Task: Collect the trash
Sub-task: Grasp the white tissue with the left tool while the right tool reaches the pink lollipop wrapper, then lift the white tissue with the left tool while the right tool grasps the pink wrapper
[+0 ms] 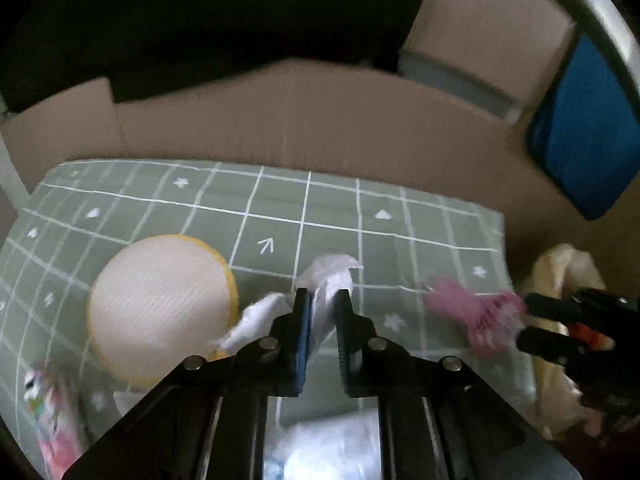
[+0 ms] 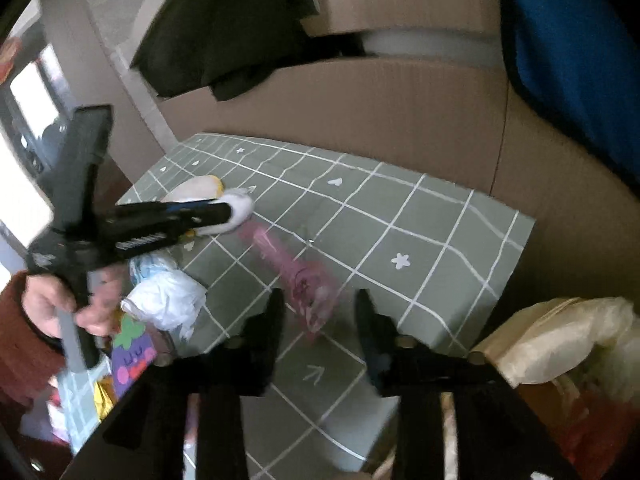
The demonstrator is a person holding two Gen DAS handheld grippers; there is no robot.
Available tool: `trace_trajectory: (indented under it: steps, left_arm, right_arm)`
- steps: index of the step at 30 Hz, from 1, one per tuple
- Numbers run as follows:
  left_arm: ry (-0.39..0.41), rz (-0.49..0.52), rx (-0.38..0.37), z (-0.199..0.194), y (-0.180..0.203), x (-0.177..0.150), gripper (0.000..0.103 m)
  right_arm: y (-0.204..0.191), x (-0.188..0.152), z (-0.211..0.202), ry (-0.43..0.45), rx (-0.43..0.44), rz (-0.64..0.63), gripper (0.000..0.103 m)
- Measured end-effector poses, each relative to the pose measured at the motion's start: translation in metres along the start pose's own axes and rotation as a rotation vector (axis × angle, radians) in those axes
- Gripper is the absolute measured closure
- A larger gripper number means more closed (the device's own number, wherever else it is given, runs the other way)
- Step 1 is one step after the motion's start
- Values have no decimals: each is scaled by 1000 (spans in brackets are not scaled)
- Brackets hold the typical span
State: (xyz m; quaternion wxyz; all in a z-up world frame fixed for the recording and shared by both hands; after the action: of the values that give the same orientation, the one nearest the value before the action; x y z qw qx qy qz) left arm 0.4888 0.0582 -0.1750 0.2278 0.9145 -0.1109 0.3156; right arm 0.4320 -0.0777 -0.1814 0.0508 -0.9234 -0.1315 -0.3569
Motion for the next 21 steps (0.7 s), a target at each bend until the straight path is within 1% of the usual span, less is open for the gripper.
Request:
trace_trajectory:
  steps: [2, 4, 6, 9, 10, 13, 15, 18, 20, 21]
  left_arm:
    - [53, 9, -7, -27, 9, -5, 90]
    - [109, 0, -13, -51, 18, -10, 90]
    - [159, -36, -12, -78, 22, -19, 90]
    - [196, -112, -28, -101, 23, -36, 90]
    - [207, -133, -29, -106, 24, -43, 90]
    - [246, -173, 12, -121, 24, -65, 90]
    - [270, -201, 14, -126, 20, -76, 90]
    - [293, -200, 1, -129, 19, -82, 90]
    - [301, -192, 5, -129, 18, -83, 90]
    - [303, -197, 2, -129, 17, -84, 90]
  right_arm:
    - [-4, -1, -8, 39, -6, -44, 62]
    - [-10, -4, -11, 60, -23, -107, 58]
    - [-15, -7, -10, 67, -50, -163, 58]
    - [-17, -9, -7, 71, -92, -218, 58]
    - [-16, -9, -6, 76, -103, -229, 58]
    - [-11, -4, -3, 82, -110, -226, 56]
    - [-6, -1, 0, 82, -107, -211, 55]
    - [-3, 2, 9, 68, -111, -210, 55]
    - [-2, 4, 13, 72, -116, -214, 55]
    - [-3, 5, 17, 59, -98, -202, 54]
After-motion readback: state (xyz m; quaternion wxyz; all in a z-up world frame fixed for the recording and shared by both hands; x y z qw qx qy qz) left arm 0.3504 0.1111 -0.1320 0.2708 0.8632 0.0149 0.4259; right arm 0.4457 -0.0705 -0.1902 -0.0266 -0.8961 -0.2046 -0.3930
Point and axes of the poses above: each gripper's, at about its wrist camera, not at the fingertips, and z roughly the way its jaws point, y to its right, x to its top, the point moved 10 cm from there along z, roughly the way its jaws point, and after that the axes turned 15 degrees about -x, right-handed, at the moved point
